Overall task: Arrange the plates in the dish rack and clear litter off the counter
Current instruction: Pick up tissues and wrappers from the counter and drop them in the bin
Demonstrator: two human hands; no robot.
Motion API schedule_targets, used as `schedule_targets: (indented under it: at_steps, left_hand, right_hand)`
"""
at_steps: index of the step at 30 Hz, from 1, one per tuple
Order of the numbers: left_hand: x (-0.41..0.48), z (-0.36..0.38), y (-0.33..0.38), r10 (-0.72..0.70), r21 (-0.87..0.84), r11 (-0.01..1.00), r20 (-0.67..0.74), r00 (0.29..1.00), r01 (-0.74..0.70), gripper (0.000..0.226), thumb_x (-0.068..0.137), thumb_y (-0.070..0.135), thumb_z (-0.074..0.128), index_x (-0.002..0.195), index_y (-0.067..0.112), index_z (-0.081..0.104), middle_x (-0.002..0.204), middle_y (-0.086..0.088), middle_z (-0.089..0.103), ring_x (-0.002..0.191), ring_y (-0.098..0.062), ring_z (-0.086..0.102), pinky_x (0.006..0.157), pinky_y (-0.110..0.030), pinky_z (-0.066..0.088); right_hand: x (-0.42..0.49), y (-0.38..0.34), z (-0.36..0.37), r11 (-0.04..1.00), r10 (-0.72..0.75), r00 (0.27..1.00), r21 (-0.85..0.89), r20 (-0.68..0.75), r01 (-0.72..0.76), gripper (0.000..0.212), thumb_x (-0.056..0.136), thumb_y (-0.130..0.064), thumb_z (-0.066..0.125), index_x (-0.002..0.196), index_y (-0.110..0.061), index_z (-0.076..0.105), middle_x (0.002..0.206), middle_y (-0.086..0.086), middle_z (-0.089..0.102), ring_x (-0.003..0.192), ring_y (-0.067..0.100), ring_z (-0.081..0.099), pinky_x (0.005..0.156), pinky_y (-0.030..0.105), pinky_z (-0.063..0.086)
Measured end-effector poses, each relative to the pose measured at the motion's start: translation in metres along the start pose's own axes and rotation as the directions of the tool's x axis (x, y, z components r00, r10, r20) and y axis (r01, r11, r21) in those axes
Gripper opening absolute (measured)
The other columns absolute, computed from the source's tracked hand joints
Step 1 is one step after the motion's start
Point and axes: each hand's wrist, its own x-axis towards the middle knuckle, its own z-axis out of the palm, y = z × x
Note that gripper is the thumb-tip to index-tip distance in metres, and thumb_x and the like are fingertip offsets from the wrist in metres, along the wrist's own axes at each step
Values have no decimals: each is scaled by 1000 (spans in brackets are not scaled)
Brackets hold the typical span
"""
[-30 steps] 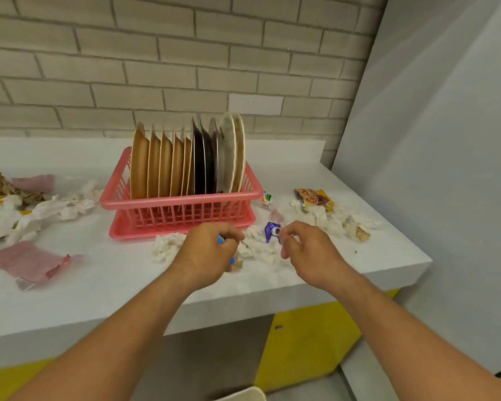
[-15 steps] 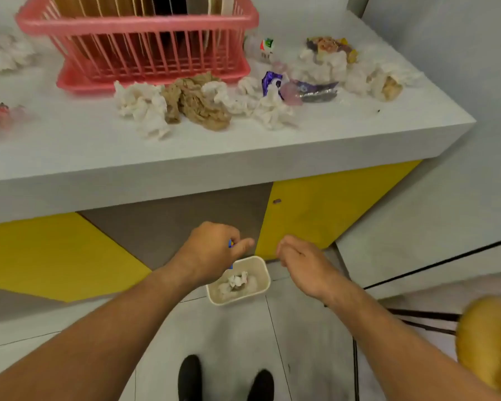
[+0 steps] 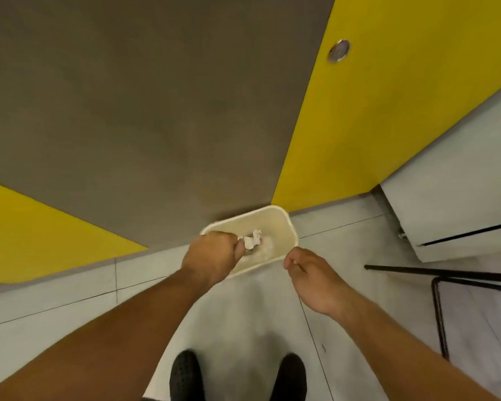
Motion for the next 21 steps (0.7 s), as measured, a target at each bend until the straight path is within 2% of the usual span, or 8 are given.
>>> schedule_targets:
  at_steps: [3, 7, 10, 12, 14, 16, 19, 21]
  left_hand:
    - [47, 48, -5, 97, 28, 995, 13, 995, -97, 34, 93, 49, 40, 72, 23, 47, 79, 0, 58, 72, -24, 55, 58, -29, 32]
    - [87, 108, -7, 169, 66, 980, 235, 957, -189, 37, 96, 46, 37, 110, 18, 58, 111, -7, 55, 95, -27, 56, 70, -30, 34]
    - [95, 138, -18, 137, 115, 970, 475, 869, -216, 48, 96, 52, 36, 138, 29, 40, 136, -3, 37, 120, -28, 40, 95, -37, 36]
    - [93, 144, -23, 146, 127, 961, 522, 840, -247, 47, 99, 49, 32, 144, 37, 28, 151, -1, 22, 131, -30, 29, 105, -40, 31]
    - [88, 137, -27, 167, 81, 968, 492, 854, -236, 57, 95, 58, 30, 147, 37, 20, 157, 2, 16, 136, -30, 29, 109, -39, 29]
    - [81, 119, -34, 148, 78, 978, 392, 908, -194, 53, 95, 57, 32, 141, 31, 34, 150, -1, 30, 126, -29, 43, 101, -36, 37]
    - [66, 86, -45, 122, 83, 986, 210, 970, -142, 29, 98, 39, 36, 114, 24, 56, 120, 1, 54, 106, -23, 53, 84, -30, 43]
    - [55, 63, -49, 95, -12, 995, 87, 992, -95, 32, 96, 42, 41, 119, 28, 57, 120, 7, 56, 110, -20, 52, 84, -29, 43]
  right_hand:
    - [24, 27, 21, 999, -5, 1000, -37, -8, 5, 20, 99, -20, 34, 100, -20, 54, 100, -4, 53, 81, 6, 49, 68, 20, 38]
    - [51, 51, 34, 994, -62, 998, -95, -15, 60, 20, 98, -16, 35, 102, -27, 50, 97, -10, 51, 76, 4, 50, 60, 11, 36]
    - [77, 58, 39, 988, -116, 993, -104, -29, 112, 23, 97, -15, 37, 106, -33, 49, 100, -12, 51, 70, 2, 49, 55, 10, 34]
    - [100, 58, 44, 979, -160, 986, -139, -53, 152, 27, 97, -15, 39, 114, -33, 49, 111, -14, 50, 81, 2, 50, 64, 10, 34]
    - [124, 53, 48, 968, -207, 975, -164, -77, 192, 33, 96, -14, 44, 124, -30, 49, 123, -11, 51, 98, 8, 50, 78, 13, 35]
    - [144, 46, 54, 956, -234, 970, -195, -63, 218, 42, 95, -16, 51, 136, -26, 45, 136, -5, 50, 115, 14, 48, 91, 16, 34]
    - [159, 40, 59, 933, -183, 983, -314, 13, 178, 61, 92, -22, 61, 147, -25, 33, 149, -1, 37, 134, 20, 36, 107, 27, 31]
    - [156, 37, 55, 924, -150, 989, -354, 6, 143, 67, 91, -25, 64, 148, -27, 30, 152, -1, 32, 137, 20, 31, 109, 31, 30]
